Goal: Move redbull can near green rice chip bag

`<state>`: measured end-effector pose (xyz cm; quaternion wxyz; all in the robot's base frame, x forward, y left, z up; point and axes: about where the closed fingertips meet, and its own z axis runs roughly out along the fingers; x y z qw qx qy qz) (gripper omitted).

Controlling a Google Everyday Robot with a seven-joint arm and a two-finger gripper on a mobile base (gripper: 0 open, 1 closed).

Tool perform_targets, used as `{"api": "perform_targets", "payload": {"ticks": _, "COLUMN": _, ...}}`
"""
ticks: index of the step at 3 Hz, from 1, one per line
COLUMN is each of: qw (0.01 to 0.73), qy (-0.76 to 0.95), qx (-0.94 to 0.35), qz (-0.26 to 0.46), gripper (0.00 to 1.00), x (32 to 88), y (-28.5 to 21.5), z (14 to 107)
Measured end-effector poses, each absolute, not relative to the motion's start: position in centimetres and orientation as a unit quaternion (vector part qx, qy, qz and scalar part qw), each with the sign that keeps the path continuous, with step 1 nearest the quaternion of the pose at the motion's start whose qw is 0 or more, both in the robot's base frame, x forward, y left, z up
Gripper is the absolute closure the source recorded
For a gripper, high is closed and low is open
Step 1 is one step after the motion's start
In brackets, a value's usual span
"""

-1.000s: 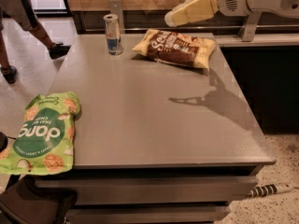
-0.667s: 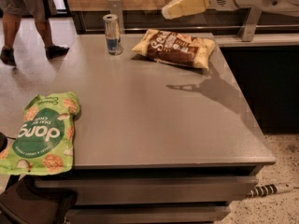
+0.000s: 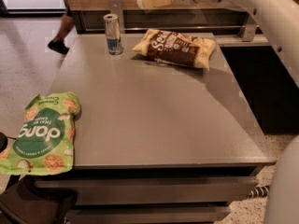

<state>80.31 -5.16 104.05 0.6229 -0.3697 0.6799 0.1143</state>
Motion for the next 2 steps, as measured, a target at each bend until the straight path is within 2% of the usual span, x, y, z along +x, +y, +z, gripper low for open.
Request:
{"api": "perform_targets", "payload": {"ticks": 1, "qw": 0.626, "qy": 0.678, "qx": -0.353, "qz": 0.151, "gripper": 0.00, "x": 82.8, "y": -1.0, "z": 102.6}}
{"api": "perform_targets", "payload": {"ticks": 2, "qw": 0.622, "qy": 0.679, "qx": -0.341, "qz": 0.190, "gripper": 0.00, "x": 82.6, "y": 2.3, "z": 100.8}}
